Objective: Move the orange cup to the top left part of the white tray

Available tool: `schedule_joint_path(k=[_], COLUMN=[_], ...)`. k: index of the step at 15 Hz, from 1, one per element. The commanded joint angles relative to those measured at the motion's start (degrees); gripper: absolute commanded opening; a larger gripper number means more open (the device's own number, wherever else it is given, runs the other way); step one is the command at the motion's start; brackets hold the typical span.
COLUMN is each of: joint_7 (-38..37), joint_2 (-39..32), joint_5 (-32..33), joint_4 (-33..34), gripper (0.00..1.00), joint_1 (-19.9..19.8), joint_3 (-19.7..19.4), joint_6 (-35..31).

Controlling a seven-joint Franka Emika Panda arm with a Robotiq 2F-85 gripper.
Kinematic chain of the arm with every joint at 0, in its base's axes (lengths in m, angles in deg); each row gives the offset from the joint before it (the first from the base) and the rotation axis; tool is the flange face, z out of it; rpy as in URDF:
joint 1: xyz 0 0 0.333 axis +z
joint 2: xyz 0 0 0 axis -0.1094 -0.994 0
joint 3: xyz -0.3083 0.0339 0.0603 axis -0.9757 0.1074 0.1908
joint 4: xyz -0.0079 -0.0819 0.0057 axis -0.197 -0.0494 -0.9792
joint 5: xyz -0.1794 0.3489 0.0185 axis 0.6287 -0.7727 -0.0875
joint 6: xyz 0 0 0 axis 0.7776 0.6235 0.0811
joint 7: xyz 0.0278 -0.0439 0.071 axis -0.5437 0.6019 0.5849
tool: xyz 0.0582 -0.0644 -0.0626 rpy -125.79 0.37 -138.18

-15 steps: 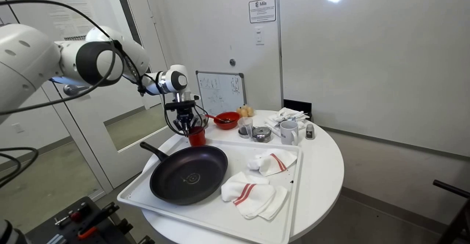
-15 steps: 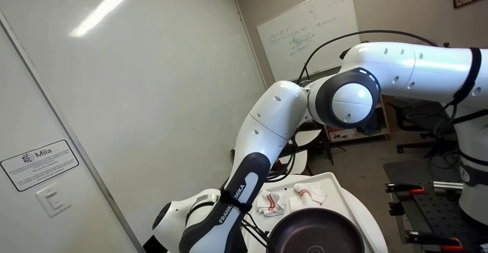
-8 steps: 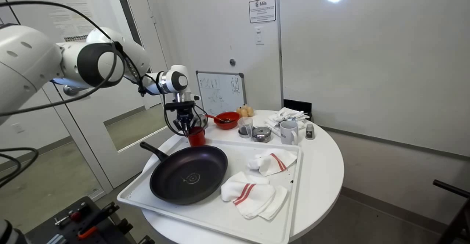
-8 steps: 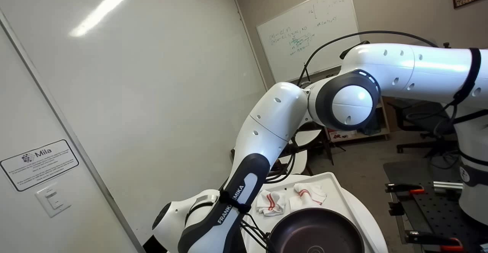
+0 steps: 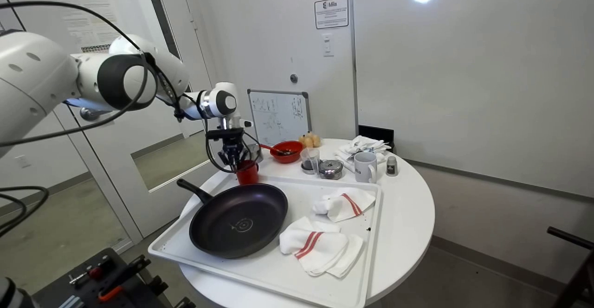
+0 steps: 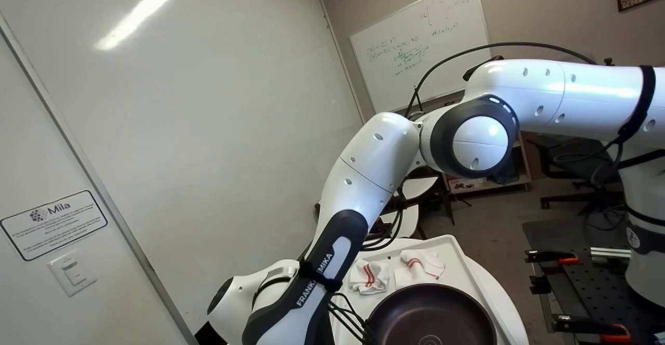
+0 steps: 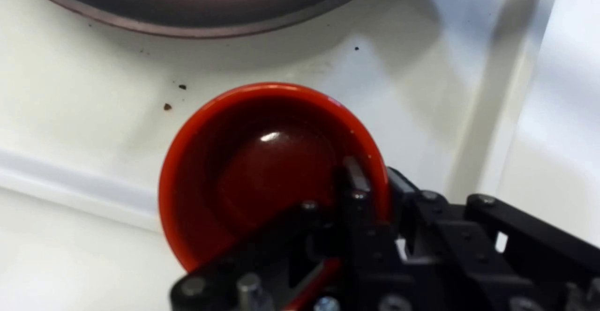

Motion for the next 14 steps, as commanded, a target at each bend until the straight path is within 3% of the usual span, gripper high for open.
schedule_joint_path(k=[1,14], joint_7=[-2.6,-6.6], joint_2=[1.5,2.3], joint_5=[-1.0,-1.8], joint_4=[-2.7,-6.7], gripper=[0.07,0.07], joint_1=[0.0,-0.9], joint_3=[0.5,1.5], joint_6=[-1.1,-3.4])
